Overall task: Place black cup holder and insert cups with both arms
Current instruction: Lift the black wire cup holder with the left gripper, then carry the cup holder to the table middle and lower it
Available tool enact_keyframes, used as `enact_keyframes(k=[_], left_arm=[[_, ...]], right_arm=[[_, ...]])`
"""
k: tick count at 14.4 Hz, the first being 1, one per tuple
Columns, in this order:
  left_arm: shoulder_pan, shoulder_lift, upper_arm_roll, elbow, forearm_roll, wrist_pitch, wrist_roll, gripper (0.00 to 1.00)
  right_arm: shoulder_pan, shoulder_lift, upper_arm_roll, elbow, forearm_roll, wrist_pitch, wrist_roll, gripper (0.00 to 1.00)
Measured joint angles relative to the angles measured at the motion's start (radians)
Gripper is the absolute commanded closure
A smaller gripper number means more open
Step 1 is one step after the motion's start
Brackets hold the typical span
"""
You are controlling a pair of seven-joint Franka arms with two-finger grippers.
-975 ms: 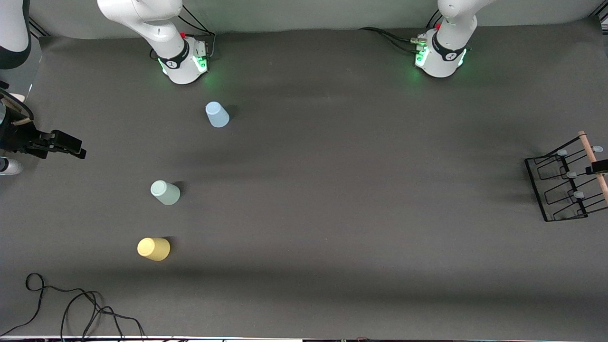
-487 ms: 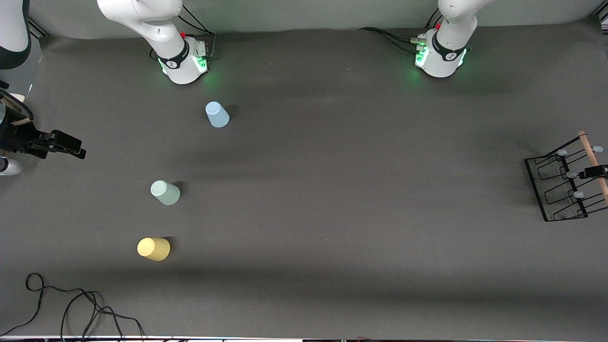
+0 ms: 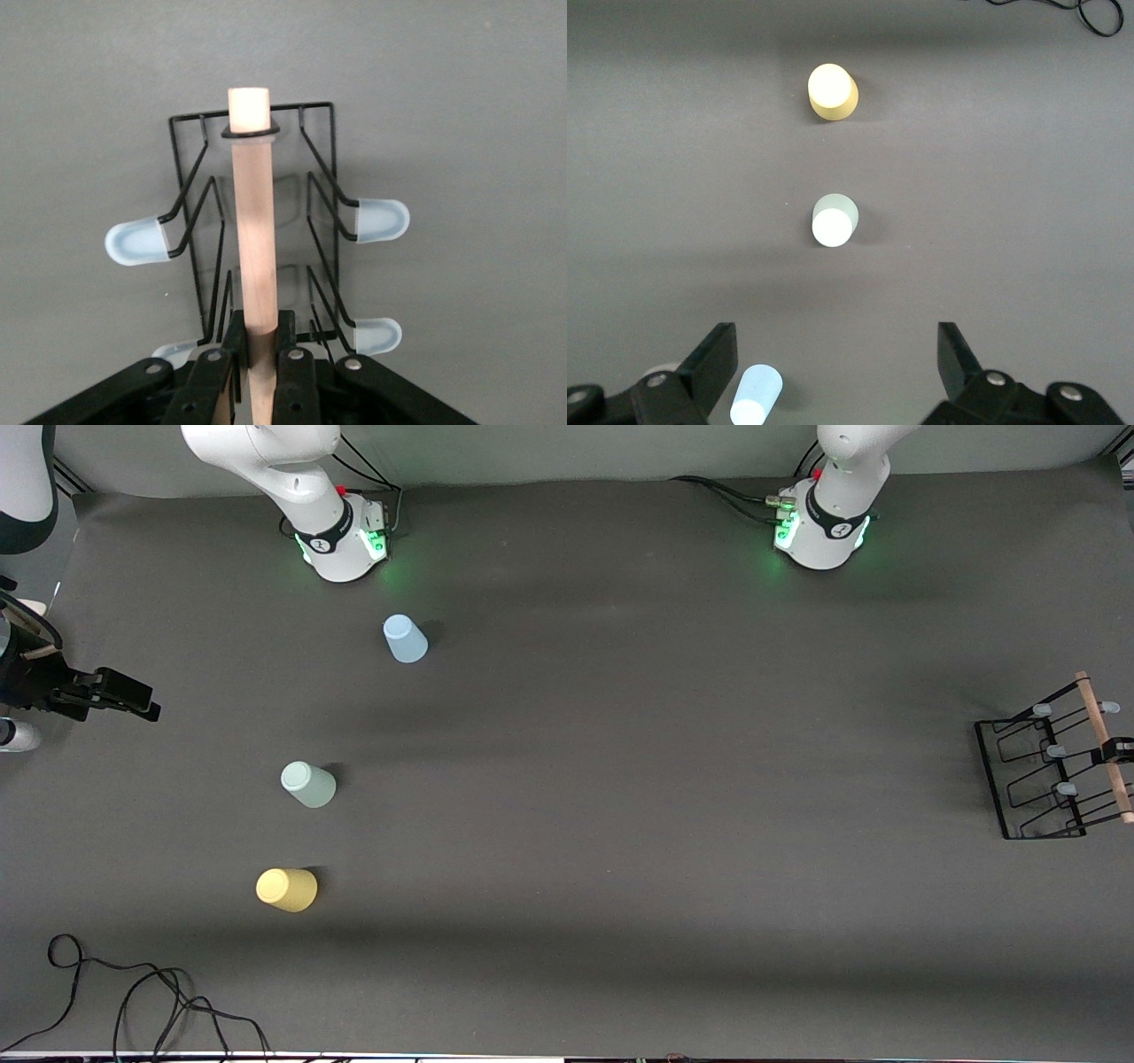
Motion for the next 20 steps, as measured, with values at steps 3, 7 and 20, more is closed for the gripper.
enact_keyframes(k=[3, 7, 20], left_arm=[[-0.024, -0.011, -0.051, 0.014, -0.003, -0.024, -0.016, 1.00], [-0.161, -0.032, -0.070, 0.053, -0.005, -0.122, -0.132, 1.00], [-0.746, 0.003, -0.089, 0.146, -0.105, -0.143, -0.834, 1.00]], right_arm=[[0.000, 0.000, 0.000, 0.000, 0.000, 0.000, 0.000, 0.00], [0.000, 0.000, 0.000, 0.000, 0.000, 0.000, 0.000, 0.00], [0.000, 0.000, 0.000, 0.000, 0.002, 0.000, 0.000, 0.00]])
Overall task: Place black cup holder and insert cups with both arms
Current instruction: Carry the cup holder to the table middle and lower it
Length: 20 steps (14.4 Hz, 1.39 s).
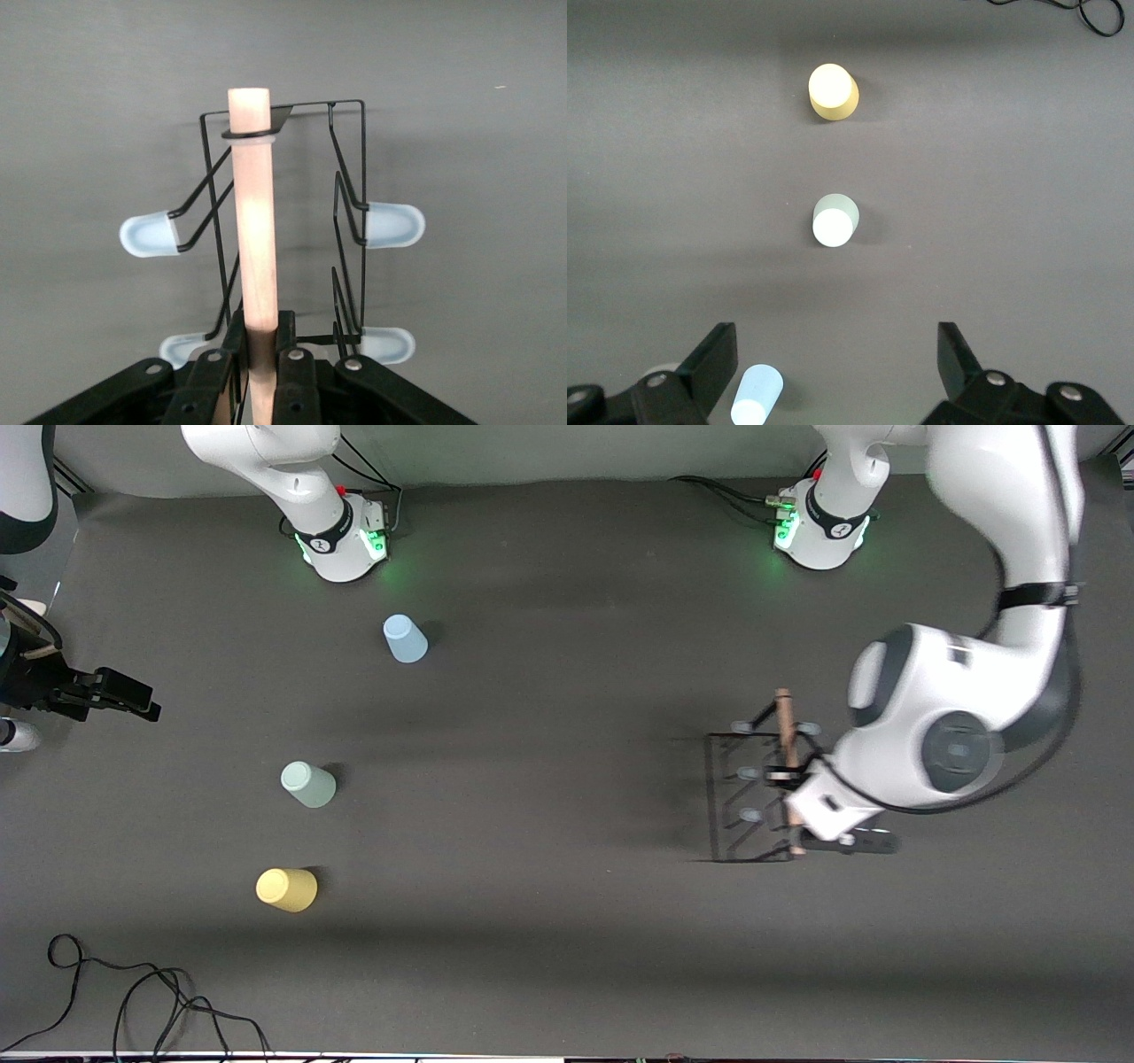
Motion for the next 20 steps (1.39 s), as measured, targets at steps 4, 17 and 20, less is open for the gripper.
enact_keyframes(k=[4, 17, 20], left_arm=[[-0.155, 0.061, 0.000, 0.074, 0.000, 0.034, -0.202, 1.00], [-0.352, 0.156, 0.001, 0.145, 0.000, 0.122, -0.385, 0.71], [-0.352, 0.164, 0.003, 0.149, 0.000, 0.122, -0.385, 0.68]], right_arm=[[0.000, 0.000, 0.000, 0.000, 0.001, 0.000, 0.000, 0.00], [0.000, 0.000, -0.004, 0.000, 0.002, 0.000, 0.000, 0.00], [0.000, 0.001, -0.007, 0.000, 0.002, 0.000, 0.000, 0.00]])
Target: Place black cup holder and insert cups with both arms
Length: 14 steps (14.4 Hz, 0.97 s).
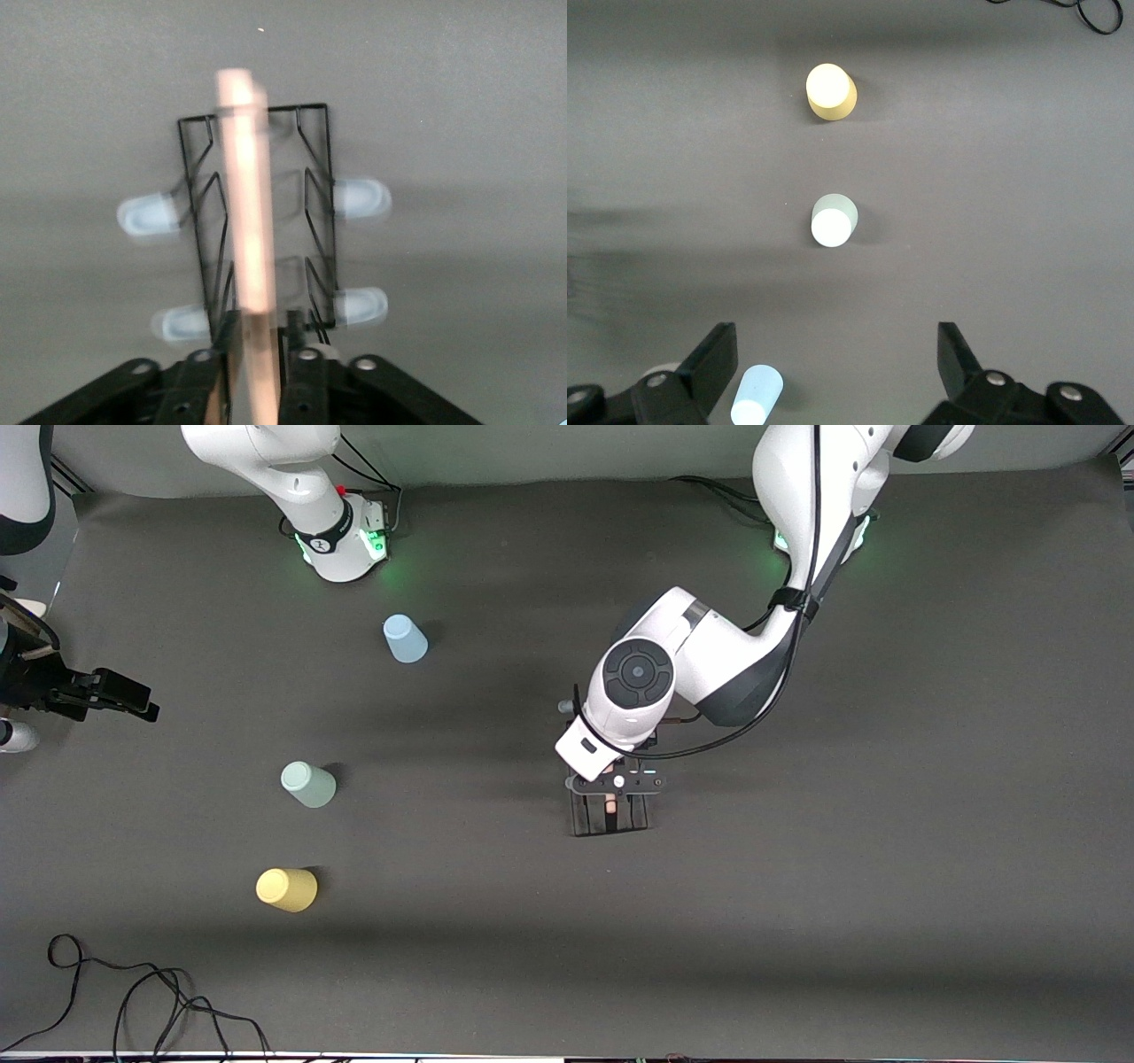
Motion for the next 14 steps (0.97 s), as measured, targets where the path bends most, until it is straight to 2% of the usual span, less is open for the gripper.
enact_keyframes(k=[4, 6, 7, 10, 14], left_arm=[[0.000, 0.000, 0.000, 0.009, 0.000, 0.000, 0.000, 0.68], [0.000, 0.000, 0.005, 0.018, 0.000, -0.011, 0.000, 0.61], [0.002, 0.000, 0.010, 0.030, 0.000, -0.029, 0.000, 0.52], [0.045, -0.013, 0.023, 0.105, 0.000, -0.169, 0.003, 0.49], [0.160, -0.100, 0.026, 0.170, 0.001, -0.373, 0.109, 0.46]], right_arm=[[0.000, 0.002, -0.001, 0.000, 0.000, 0.001, 0.000, 0.00], [0.000, 0.003, -0.001, -0.002, 0.001, 0.001, 0.000, 0.00], [0.001, 0.003, -0.001, -0.004, 0.001, 0.001, -0.001, 0.00], [0.004, -0.010, -0.001, -0.039, 0.001, 0.022, -0.021, 0.00], [0.008, -0.127, 0.000, -0.219, 0.001, 0.090, -0.052, 0.00]])
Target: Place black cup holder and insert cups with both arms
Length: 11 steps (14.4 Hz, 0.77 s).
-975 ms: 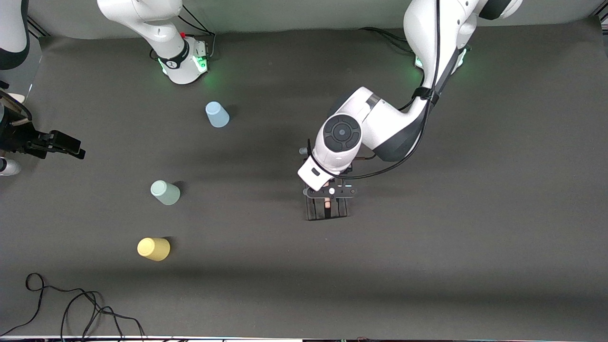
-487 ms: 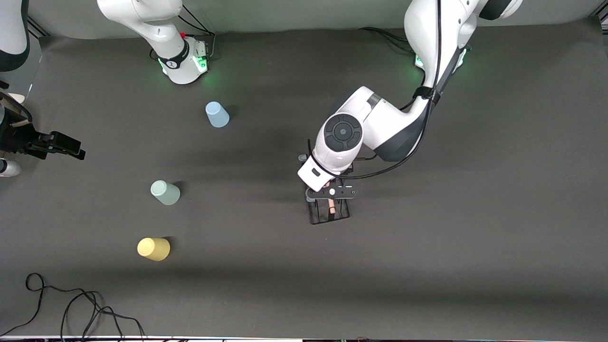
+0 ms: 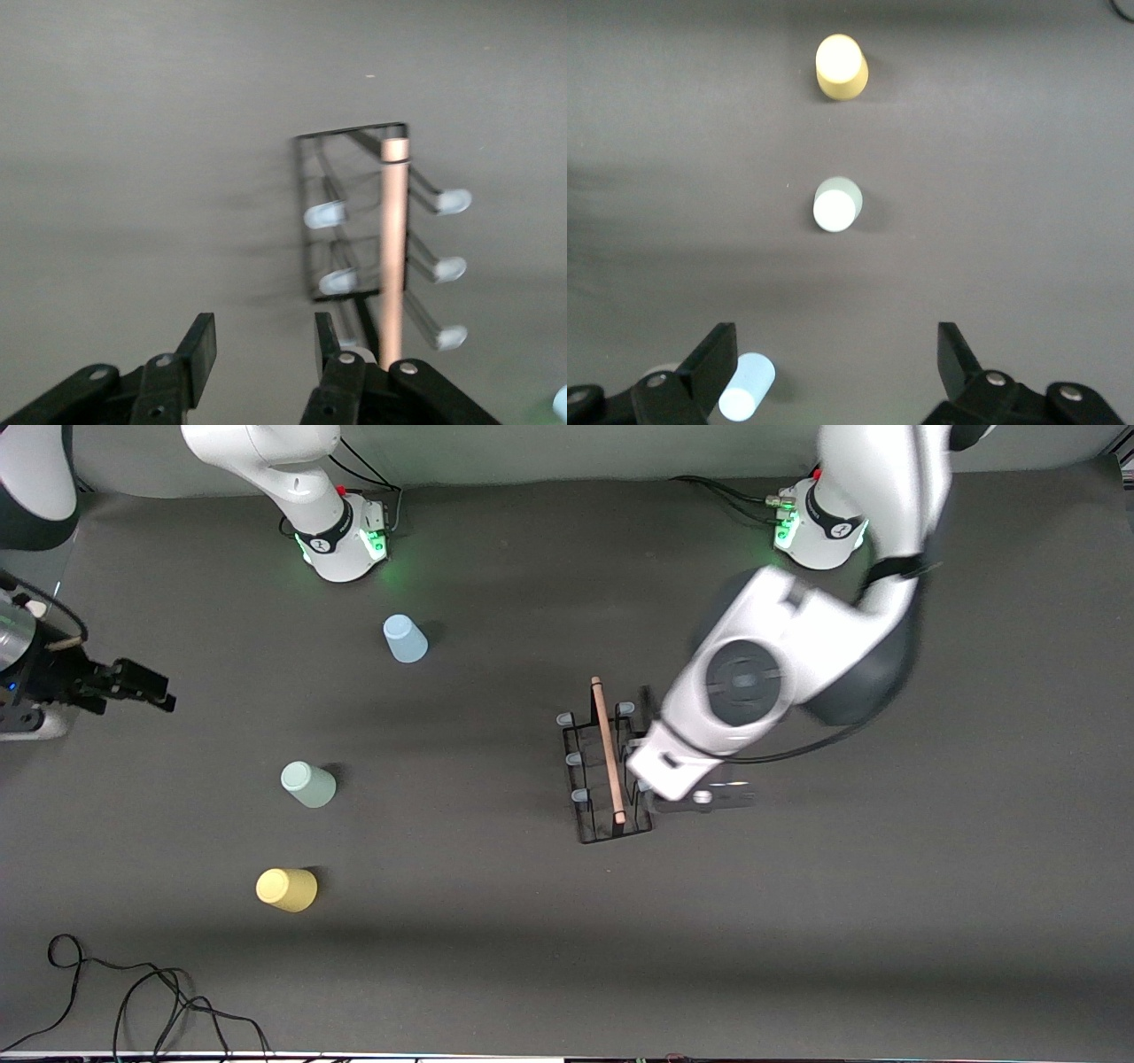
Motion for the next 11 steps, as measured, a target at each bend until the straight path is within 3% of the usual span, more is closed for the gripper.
enact_keyframes(k=[3, 6, 9, 11], left_arm=[[0.099, -0.101, 0.006, 0.004, 0.009, -0.169, 0.141, 0.45], [0.190, -0.178, 0.011, -0.006, 0.064, -0.276, 0.309, 0.43], [0.291, -0.251, 0.013, -0.076, 0.100, -0.287, 0.480, 0.43], [0.369, -0.310, 0.014, -0.152, 0.100, -0.262, 0.541, 0.42]], right_arm=[[0.013, -0.073, 0.000, -0.176, 0.000, 0.135, -0.043, 0.00], [0.017, -0.071, 0.000, -0.338, 0.000, 0.329, -0.051, 0.00], [0.017, -0.035, 0.000, -0.472, 0.000, 0.529, -0.052, 0.00], [0.017, 0.016, 0.000, -0.506, 0.000, 0.619, -0.053, 0.00]])
